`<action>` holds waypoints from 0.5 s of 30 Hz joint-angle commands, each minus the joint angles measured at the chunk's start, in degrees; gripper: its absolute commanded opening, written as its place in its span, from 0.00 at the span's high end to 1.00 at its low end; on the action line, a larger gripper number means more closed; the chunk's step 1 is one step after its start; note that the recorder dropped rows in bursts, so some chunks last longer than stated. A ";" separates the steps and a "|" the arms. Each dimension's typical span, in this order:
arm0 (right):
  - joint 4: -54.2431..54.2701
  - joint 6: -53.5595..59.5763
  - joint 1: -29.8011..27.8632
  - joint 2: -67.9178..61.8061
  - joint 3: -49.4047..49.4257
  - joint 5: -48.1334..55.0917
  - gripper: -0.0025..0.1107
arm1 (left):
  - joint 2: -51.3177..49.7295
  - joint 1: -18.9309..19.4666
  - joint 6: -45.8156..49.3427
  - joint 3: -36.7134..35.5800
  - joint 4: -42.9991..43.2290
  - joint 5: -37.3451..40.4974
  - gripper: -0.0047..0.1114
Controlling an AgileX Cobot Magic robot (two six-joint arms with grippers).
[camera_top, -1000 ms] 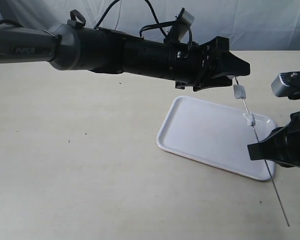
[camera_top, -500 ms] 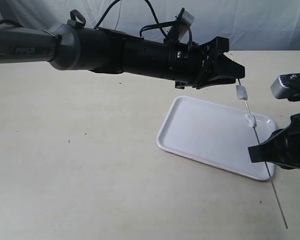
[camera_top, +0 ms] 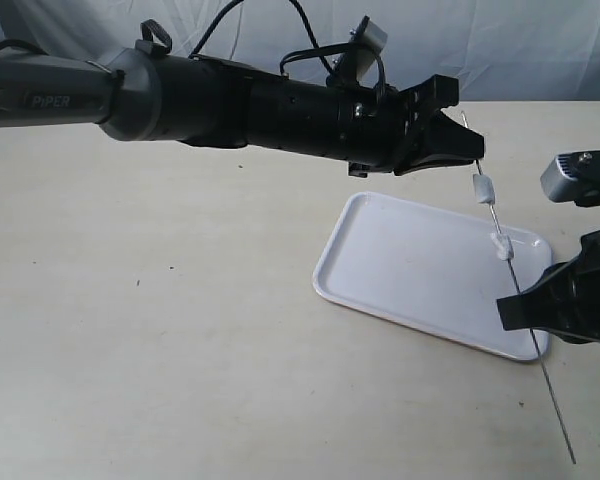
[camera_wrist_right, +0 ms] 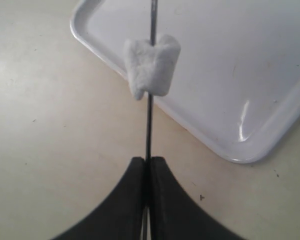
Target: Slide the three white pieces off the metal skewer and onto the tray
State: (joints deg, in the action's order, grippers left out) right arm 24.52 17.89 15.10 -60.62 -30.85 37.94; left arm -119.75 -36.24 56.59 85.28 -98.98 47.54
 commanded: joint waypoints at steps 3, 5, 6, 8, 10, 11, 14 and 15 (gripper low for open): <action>-0.75 0.50 -0.34 0.32 0.13 1.32 0.98 | 0.09 -0.28 0.62 0.17 -0.97 -0.22 0.96; -0.75 0.50 -0.34 0.32 0.13 1.62 0.98 | 0.09 0.09 0.62 0.17 -0.97 -0.22 0.96; -0.75 0.50 -0.34 0.32 0.23 1.86 0.98 | 0.09 0.31 0.62 0.17 -0.97 -0.22 0.96; -0.75 0.50 -0.34 0.32 0.49 1.97 0.98 | 0.09 0.74 0.62 0.17 -0.97 0.16 0.96; -0.75 0.50 -0.34 0.32 0.88 1.97 0.98 | 0.20 1.32 0.62 0.30 -0.97 0.18 0.96; -0.75 0.50 -0.34 0.32 1.02 2.22 0.98 | 0.20 1.32 0.62 0.30 -0.97 0.18 0.96; -0.75 0.50 -0.34 0.32 1.99 2.38 0.98 | 0.20 1.36 0.73 1.06 -0.97 -0.94 0.96; -0.65 0.50 -0.34 0.32 2.52 2.38 0.98 | 0.20 1.36 1.08 1.37 -0.97 -1.50 0.96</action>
State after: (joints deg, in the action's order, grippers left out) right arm 24.38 18.11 15.10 -60.62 -29.83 37.68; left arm -119.78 -35.50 56.87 85.48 -98.04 48.43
